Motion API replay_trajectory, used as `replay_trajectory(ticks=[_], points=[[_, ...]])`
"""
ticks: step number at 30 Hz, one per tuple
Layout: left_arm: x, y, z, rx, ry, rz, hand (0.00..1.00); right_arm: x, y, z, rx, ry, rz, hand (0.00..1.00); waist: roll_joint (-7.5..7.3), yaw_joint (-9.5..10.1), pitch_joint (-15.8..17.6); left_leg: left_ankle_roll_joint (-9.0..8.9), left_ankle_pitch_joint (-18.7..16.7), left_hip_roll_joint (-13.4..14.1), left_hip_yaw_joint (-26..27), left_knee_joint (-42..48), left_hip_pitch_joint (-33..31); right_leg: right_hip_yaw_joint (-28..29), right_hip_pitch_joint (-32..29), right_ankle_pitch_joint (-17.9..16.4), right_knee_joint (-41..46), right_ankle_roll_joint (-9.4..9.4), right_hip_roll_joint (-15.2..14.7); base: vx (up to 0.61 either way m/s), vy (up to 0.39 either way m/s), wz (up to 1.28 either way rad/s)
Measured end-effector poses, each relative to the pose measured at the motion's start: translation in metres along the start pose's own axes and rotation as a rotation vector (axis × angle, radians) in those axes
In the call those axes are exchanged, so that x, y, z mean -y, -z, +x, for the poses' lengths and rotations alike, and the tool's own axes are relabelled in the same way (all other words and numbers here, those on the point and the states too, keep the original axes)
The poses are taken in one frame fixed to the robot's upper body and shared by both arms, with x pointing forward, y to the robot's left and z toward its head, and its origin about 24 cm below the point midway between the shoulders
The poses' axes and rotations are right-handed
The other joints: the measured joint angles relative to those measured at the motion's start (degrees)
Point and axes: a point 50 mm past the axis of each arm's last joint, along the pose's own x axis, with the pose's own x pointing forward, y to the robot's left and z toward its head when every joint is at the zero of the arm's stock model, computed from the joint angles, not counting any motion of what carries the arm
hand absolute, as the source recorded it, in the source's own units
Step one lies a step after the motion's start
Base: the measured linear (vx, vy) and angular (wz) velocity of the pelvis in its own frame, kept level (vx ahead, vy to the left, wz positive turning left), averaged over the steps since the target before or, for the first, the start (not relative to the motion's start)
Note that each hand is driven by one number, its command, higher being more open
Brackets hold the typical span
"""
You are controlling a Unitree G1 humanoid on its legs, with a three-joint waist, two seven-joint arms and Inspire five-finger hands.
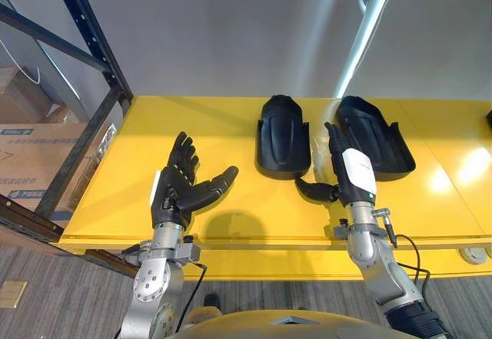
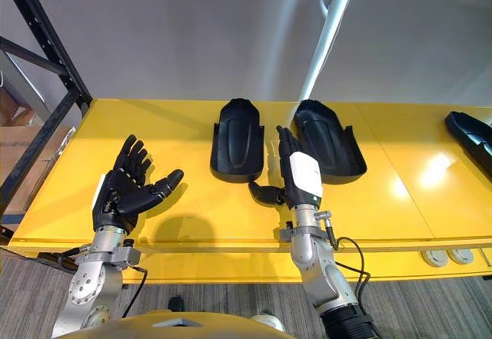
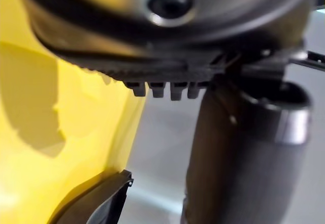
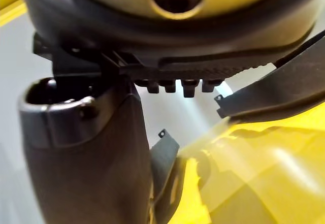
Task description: Walk over and take three plastic housings, then place them on the shelf
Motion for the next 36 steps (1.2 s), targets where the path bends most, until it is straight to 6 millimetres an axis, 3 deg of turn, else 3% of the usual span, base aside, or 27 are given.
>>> replay_trajectory(ticks=[5, 10, 13, 20, 27, 36], points=[[-0.001, -0.001, 0.000, 0.003, -0.005, 0.003, 1.00, 0.017, -0.010, 0.003, 0.110, 0.154, 0.136, 1.00, 0.18, -0.06, 0.41, -0.25, 0.14, 0.03, 0.00, 0.01, 0.03, -0.03, 0.07, 0.01, 0.00, 0.01, 0.02, 0.00, 0.000, 0.00], [-0.006, -0.003, 0.001, 0.015, -0.024, 0.011, 1.00, 0.059, -0.048, 0.003, 0.371, 0.370, 0.339, 1.00, 0.33, -0.06, 0.52, -0.24, 0.06, 0.04, 0.08, 0.02, 0.19, 0.05, 0.23, -0.02, -0.01, -0.04, 0.03, 0.00, 0.000, 0.00], [-0.010, -0.006, 0.001, 0.029, -0.038, 0.017, 1.00, 0.078, -0.058, 0.000, 0.427, 0.458, 0.458, 1.00, 0.32, 0.00, 0.54, -0.44, -0.55, 0.07, 0.48, 0.01, 0.56, 0.76, 0.32, -0.04, -0.01, -0.06, 0.00, 0.00, 0.000, -0.05], [-0.006, -0.018, 0.000, 0.085, -0.016, 0.001, 1.00, 0.090, -0.034, -0.018, 0.218, 0.611, 0.701, 1.00, 0.43, -0.98, 0.53, -0.24, -1.30, 0.30, 2.23, 0.02, 1.15, 1.75, -0.02, -0.19, -0.15, -0.15, 0.08, 0.00, 0.001, -0.12], [-0.002, -0.022, 0.000, 0.110, -0.006, -0.019, 1.00, 0.074, -0.007, -0.034, -0.063, 0.575, 0.818, 1.00, 0.87, -2.11, 0.43, -0.48, -1.53, 0.65, 3.87, 0.03, 1.91, 3.49, -0.27, -0.13, -0.29, -0.10, 0.20, 0.03, -0.001, -0.11], [-0.004, -0.025, 0.003, 0.124, -0.049, -0.014, 1.00, 0.073, -0.007, -0.025, -0.057, 0.467, 0.824, 1.00, 1.24, -2.91, 0.36, -0.76, -2.05, 0.63, 4.35, 0.03, 2.09, 4.02, -0.38, -0.09, -0.26, -0.06, 0.16, 0.00, 0.004, -0.03]])
